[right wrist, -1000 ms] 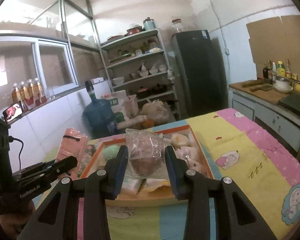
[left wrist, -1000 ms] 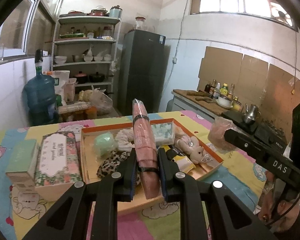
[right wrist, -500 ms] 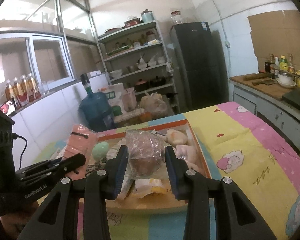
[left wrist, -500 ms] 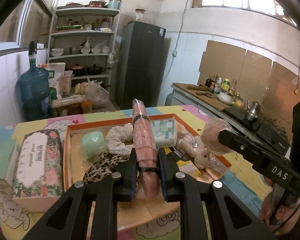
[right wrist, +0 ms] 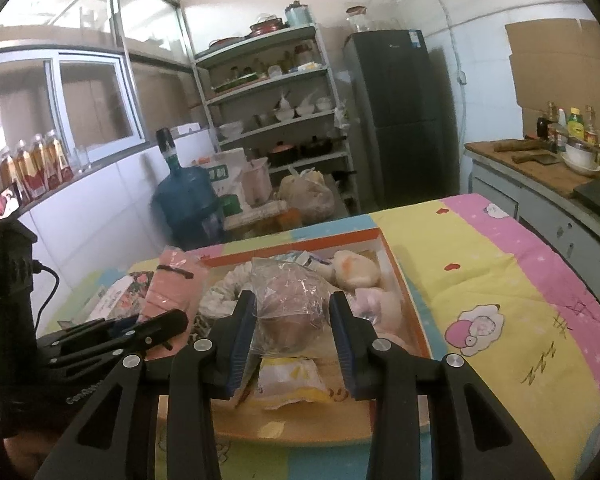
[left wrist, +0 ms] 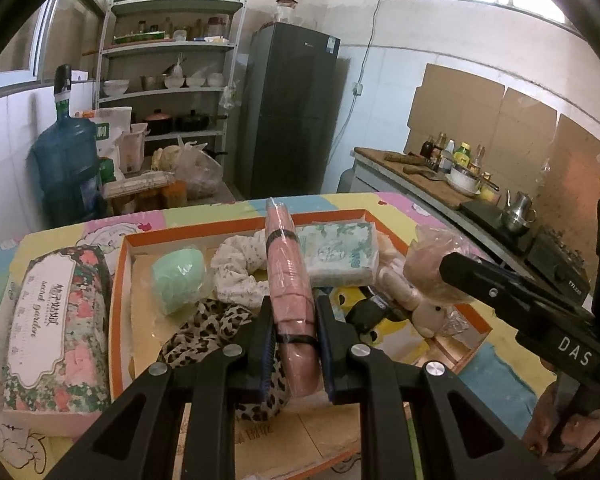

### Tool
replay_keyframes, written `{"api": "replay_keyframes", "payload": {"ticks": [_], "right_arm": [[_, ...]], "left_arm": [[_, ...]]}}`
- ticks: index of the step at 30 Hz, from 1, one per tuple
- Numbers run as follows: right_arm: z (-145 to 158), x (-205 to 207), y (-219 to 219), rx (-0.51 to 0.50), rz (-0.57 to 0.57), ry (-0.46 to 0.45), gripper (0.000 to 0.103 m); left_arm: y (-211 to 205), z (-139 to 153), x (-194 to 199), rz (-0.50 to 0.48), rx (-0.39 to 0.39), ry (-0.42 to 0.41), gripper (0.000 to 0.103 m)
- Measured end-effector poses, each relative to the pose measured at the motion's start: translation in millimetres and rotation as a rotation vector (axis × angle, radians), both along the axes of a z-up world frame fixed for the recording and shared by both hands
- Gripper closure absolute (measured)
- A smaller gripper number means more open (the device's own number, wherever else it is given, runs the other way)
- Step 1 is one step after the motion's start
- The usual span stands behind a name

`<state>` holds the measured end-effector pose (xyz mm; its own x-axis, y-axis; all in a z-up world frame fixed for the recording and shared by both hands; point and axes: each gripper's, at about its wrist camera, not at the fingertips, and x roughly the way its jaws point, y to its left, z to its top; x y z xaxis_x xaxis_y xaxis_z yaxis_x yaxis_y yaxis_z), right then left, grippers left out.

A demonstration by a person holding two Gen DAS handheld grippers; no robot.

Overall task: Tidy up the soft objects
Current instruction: 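Carry the pink pouch with left tool while right tool carries the clear bag over the tray, then lower and open left tool in the tray while right tool releases the clear bag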

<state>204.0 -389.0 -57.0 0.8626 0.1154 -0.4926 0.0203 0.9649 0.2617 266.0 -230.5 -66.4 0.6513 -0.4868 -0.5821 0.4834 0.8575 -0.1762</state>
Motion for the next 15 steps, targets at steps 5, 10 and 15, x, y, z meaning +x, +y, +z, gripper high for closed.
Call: {"api": "replay_keyframes", "payload": {"ticks": [5, 10, 15], "right_arm": [[-4, 8, 0, -0.007, 0.006, 0.018, 0.064], [-8, 14, 0, -0.010, 0.010, 0.034, 0.064], [-11, 17, 1, -0.010, 0.014, 0.045, 0.064]], "left_arm": [[-4, -5, 6, -0.007, 0.005, 0.021, 0.083], [-4, -12, 15, -0.011, 0.006, 0.051, 0.083], [-5, -16, 21, -0.014, 0.003, 0.069, 0.083]]}}
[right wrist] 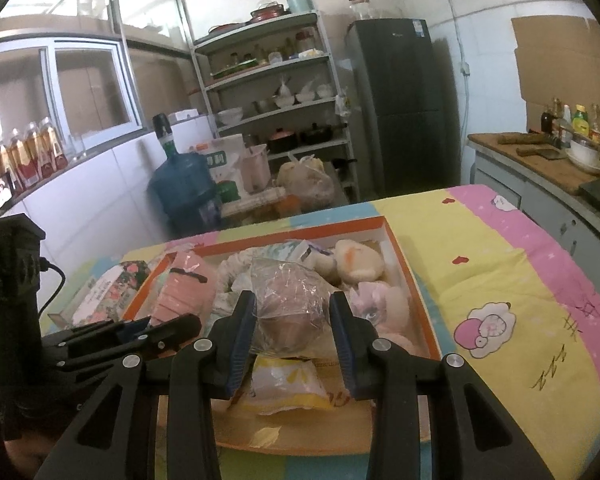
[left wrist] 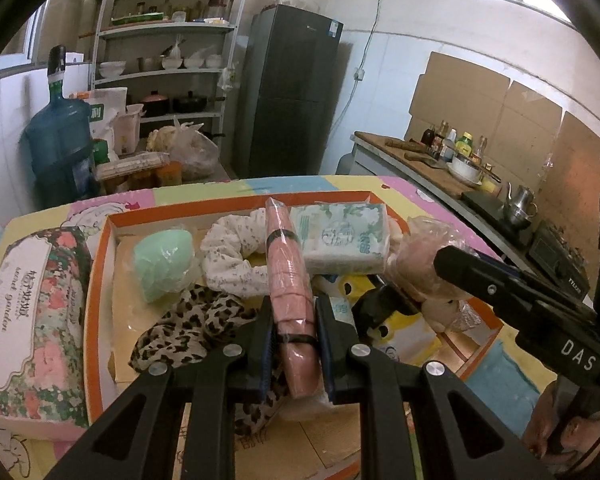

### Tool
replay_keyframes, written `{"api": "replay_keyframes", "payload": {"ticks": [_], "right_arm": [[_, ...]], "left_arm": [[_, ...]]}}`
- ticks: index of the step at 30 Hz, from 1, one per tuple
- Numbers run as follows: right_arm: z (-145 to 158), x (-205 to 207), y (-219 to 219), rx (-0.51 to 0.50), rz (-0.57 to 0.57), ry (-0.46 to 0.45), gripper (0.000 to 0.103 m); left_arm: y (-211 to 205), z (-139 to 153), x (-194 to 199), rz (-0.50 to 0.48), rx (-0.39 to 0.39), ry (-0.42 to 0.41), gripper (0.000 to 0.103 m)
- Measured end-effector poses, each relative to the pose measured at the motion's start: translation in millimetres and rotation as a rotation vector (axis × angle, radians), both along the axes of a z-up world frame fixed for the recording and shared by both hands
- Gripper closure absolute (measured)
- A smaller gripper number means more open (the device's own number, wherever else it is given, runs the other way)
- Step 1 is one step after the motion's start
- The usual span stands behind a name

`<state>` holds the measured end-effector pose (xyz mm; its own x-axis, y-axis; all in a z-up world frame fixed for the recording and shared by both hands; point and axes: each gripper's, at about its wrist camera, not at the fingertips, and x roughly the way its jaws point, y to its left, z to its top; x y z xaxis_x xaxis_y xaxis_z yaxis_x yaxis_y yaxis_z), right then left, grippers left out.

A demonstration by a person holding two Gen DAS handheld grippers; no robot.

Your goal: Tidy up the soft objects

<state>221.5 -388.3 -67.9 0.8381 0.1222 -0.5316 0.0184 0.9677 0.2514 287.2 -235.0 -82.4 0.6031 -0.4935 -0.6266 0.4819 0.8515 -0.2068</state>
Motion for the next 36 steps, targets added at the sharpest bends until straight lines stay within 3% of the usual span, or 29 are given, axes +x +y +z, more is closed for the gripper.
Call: {"api": "replay_keyframes", "payload": {"ticks": [8, 13, 15, 20, 24, 36], "right_arm": [[-6, 5, 0, 0.011, 0.011, 0.021, 0.064], [-8, 5, -2, 0.031, 0.017, 0.017, 0.060], [-8, 4, -3, 0.038, 0.016, 0.017, 0.060], [-9, 2, -5, 0.054, 0.016, 0.014, 0.053], [-6, -1, -6, 0.054, 0.007, -0.003, 0.046], [5, -17, 1, 0.049, -0.004, -0.031, 0.045]], "left_arm": [[2, -6, 6, -0.006, -0.024, 0.028, 0.080], [3, -11, 11, -0.006, -0.031, 0.065, 0.061], [3, -11, 9, -0.001, -0.028, 0.056, 0.048], [6, -5, 2, 0.016, -0.022, 0.016, 0.035], [9, 2, -4, 0.034, -0.016, -0.017, 0.033], [25, 26, -28, 0.059, -0.008, -0.092, 0.033]]}}
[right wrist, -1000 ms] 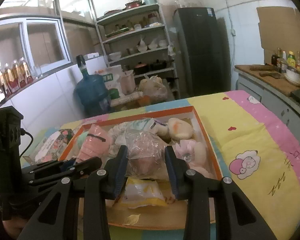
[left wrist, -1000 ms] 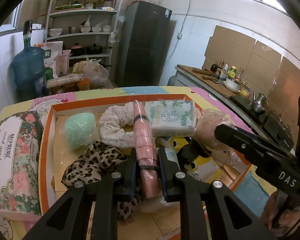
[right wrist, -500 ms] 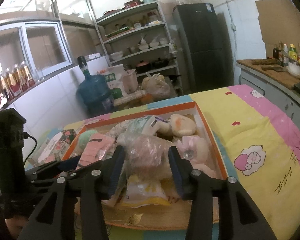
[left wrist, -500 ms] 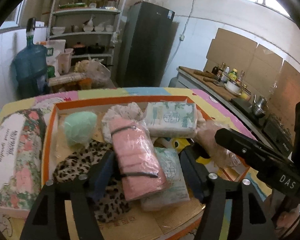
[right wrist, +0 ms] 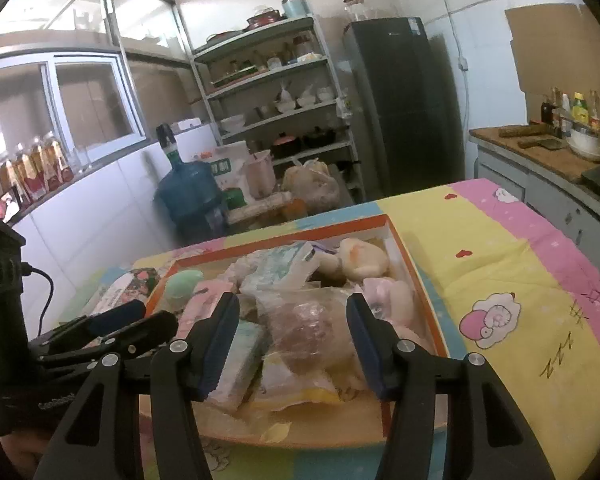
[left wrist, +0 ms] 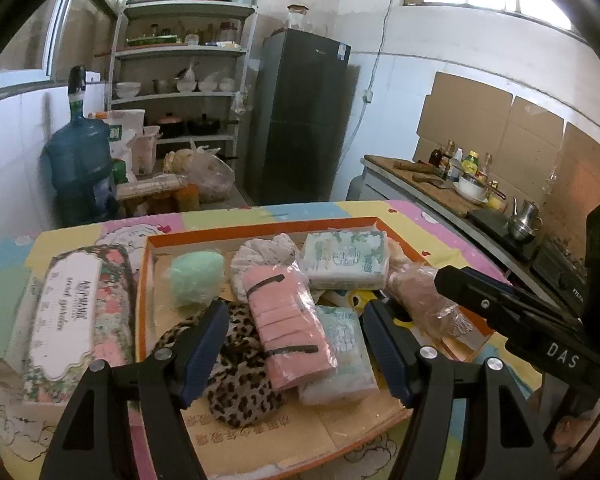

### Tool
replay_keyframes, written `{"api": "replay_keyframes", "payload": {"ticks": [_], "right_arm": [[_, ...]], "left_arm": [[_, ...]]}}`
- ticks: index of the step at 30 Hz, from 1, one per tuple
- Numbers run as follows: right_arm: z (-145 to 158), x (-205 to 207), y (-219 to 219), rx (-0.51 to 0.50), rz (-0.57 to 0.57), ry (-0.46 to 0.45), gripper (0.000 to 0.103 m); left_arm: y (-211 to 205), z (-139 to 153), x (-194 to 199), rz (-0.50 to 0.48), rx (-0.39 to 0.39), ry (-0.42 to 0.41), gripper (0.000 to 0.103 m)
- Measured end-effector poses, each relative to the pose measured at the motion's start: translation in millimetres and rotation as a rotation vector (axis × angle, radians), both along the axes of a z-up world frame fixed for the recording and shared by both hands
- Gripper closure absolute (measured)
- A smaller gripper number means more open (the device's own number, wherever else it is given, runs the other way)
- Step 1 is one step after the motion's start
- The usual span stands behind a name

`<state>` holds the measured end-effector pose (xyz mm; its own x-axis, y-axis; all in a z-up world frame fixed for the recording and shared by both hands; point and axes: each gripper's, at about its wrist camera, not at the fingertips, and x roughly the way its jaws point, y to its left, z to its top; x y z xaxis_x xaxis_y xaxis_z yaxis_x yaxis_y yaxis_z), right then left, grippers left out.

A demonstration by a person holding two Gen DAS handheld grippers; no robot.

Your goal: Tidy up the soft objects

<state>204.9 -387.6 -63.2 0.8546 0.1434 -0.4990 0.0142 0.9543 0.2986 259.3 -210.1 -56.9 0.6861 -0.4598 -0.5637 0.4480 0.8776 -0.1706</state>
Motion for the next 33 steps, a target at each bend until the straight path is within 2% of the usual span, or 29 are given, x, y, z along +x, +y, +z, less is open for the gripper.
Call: {"api": "replay_keyframes", "payload": {"ticks": [5, 17, 23, 33], "right_arm": [[8, -9, 9, -0.018, -0.003, -0.014, 0.045], [34, -39, 59, -0.081, 0.013, -0.076, 0.045], [52, -60, 94, -0.125, 0.034, -0.127, 0.045], [72, -90, 139, -0.140, 0.061, -0.188, 0.043]], "left_arm": [[10, 8, -13, 0.019, 0.014, -0.030, 0.033], [50, 33, -54, 0.086, -0.017, -0.109, 0.033], [77, 51, -81, 0.148, -0.016, -0.175, 0.034], [122, 68, -126, 0.268, -0.012, -0.256, 0.034]]}}
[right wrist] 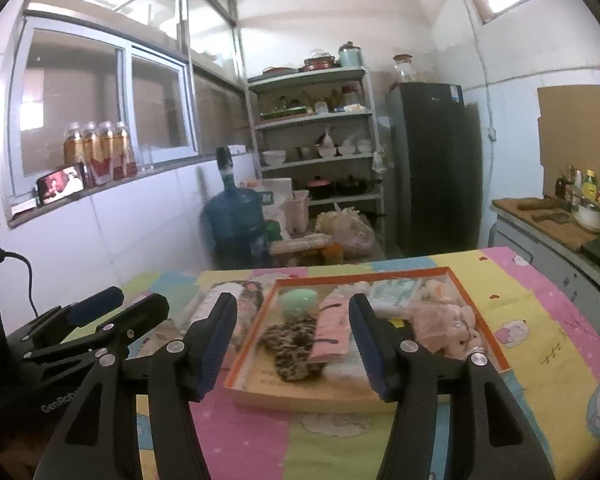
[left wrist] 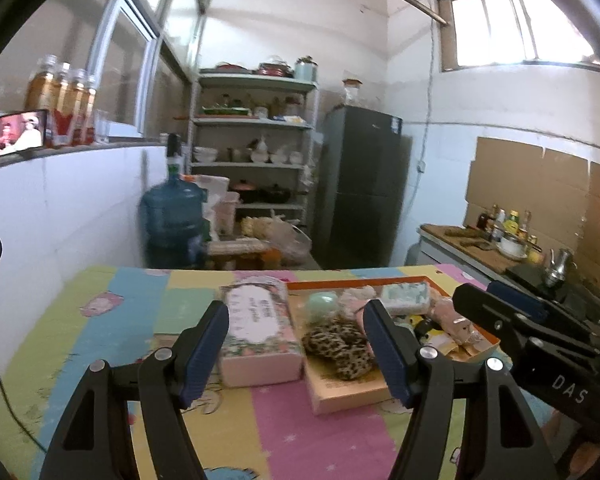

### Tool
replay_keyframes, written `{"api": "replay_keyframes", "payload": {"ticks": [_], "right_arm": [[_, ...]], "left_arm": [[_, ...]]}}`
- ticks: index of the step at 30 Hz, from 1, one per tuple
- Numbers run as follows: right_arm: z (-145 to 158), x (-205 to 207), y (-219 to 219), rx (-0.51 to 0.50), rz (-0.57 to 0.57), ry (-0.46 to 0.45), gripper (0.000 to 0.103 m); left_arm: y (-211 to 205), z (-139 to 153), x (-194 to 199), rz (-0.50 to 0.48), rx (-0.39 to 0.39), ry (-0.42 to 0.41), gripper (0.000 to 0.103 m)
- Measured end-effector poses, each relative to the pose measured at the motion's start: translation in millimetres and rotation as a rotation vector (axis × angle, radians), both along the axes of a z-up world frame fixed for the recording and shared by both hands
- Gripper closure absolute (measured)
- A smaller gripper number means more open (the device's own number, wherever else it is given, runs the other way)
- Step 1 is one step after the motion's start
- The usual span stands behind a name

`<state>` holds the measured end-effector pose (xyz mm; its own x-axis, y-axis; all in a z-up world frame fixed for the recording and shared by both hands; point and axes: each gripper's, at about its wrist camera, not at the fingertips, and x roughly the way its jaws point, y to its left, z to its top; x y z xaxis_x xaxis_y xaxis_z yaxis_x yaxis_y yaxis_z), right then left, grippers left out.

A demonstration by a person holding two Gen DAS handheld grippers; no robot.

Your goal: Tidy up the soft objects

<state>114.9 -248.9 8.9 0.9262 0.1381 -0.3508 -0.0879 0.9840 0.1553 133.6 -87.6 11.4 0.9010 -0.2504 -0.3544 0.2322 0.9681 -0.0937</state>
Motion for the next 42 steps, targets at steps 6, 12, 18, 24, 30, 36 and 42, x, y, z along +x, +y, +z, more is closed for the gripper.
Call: {"api": "replay_keyframes", "payload": {"ticks": [6, 12, 18, 24, 30, 36, 42], "right_arm": [[12, -17, 27, -0.002, 0.042, -0.036, 0.042], [24, -37, 58, -0.018, 0.092, -0.074, 0.041], [37, -61, 80, -0.028, 0.120, -0.111, 0.041], [48, -84, 92, -0.041, 0.116, -0.144, 0.033], [48, -105, 103, -0.055, 0.087, -0.166, 0.029], [38, -115, 102, -0.055, 0.006, -0.138, 0.029], [25, -122, 94, -0.079, -0.153, -0.120, 0.029]], "left_arm": [[25, 9, -28, 0.049, -0.014, -0.029, 0.034], [50, 22, -59, 0.105, -0.024, -0.068, 0.034], [65, 36, -90, 0.154, -0.021, -0.116, 0.034], [77, 45, -117, 0.201, -0.013, -0.142, 0.034], [80, 42, -138, 0.218, -0.001, -0.159, 0.034], [82, 31, -147, 0.228, -0.007, -0.157, 0.034], [80, 20, -148, 0.246, 0.005, -0.138, 0.033]]}}
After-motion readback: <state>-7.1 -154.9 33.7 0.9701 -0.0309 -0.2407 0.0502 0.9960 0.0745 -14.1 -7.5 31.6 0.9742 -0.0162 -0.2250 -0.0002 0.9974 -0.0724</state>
